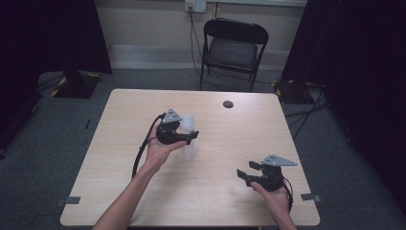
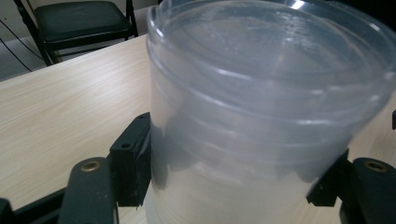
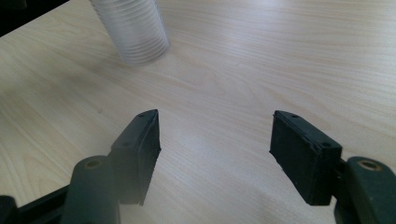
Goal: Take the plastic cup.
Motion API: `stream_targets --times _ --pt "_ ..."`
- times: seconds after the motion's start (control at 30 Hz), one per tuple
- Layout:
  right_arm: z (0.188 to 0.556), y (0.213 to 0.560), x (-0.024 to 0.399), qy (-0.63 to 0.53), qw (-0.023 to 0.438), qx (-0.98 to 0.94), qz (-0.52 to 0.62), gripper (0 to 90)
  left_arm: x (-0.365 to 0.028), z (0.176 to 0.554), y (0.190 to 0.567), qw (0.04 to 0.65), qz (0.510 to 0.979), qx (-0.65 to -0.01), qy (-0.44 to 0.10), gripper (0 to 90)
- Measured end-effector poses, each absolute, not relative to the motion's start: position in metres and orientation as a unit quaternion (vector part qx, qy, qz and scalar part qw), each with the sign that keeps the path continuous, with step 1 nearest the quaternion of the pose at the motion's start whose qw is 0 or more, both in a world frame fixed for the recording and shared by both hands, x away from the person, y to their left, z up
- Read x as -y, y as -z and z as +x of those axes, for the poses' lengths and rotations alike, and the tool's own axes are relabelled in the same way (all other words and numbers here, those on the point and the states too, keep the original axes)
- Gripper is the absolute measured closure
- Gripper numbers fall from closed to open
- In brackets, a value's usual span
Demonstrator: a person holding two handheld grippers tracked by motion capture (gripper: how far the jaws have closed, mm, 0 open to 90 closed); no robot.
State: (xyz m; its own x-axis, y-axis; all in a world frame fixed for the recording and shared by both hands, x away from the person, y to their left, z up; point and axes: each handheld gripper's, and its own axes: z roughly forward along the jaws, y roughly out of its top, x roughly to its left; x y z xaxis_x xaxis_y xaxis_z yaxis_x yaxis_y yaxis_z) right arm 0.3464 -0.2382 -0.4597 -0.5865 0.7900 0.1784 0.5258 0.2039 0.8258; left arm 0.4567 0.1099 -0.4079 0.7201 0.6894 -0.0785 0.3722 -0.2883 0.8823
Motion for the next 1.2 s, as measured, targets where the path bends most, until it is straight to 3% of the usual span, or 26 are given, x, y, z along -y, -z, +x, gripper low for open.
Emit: stream_targets --times 1.2 --pt "0.347 0.462 0.235 -0.460 0.140 -0.763 0.433 33.7 -0.117 0.451 0.381 0.522 0.760 -0.348 -0.171 31.6"
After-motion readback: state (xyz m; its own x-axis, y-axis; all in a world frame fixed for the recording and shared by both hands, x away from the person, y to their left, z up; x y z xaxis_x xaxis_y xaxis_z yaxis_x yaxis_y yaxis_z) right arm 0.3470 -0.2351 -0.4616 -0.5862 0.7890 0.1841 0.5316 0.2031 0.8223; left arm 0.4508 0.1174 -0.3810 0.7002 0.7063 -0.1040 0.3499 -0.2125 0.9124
